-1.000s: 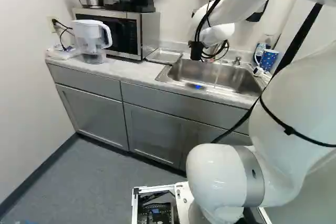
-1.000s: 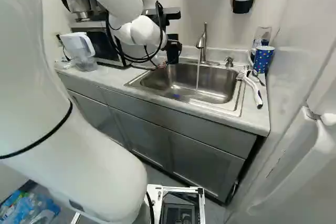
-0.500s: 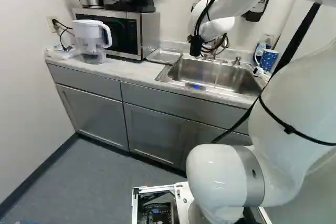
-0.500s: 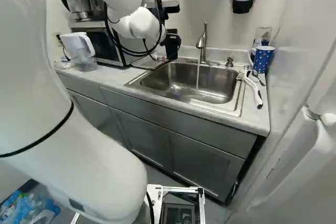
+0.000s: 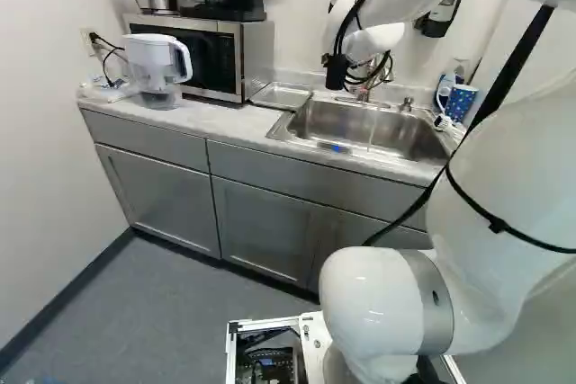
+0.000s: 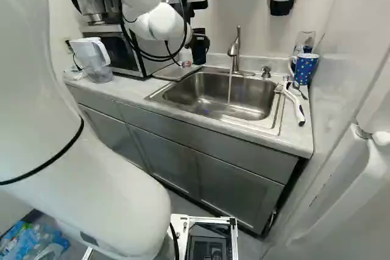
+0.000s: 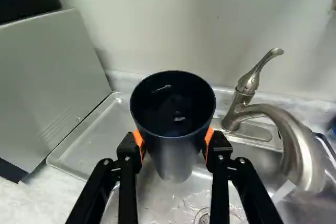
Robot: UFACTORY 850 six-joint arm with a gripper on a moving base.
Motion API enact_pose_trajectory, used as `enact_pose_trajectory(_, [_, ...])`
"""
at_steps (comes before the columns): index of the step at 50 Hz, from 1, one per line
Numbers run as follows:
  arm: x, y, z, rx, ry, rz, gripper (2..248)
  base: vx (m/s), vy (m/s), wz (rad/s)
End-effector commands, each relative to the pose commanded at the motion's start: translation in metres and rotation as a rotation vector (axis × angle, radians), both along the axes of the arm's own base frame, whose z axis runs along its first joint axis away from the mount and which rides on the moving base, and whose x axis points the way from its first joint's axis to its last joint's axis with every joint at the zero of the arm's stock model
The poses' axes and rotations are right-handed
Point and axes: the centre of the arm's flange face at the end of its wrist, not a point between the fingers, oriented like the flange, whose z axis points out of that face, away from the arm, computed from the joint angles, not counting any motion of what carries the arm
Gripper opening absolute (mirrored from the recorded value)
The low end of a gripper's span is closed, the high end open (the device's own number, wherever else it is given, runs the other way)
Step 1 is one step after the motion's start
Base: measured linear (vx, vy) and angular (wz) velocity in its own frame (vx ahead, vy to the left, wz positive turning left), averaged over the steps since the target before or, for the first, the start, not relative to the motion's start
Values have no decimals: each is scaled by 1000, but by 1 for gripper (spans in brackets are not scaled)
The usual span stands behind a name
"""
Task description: Rinse the cup and place it in the tray
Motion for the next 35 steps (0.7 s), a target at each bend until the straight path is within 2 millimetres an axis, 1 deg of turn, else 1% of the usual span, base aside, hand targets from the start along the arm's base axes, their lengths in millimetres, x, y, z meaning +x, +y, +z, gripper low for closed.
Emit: enact_pose_trajectory(35, [0,0,0,324,-49,-124,124,0,0,0])
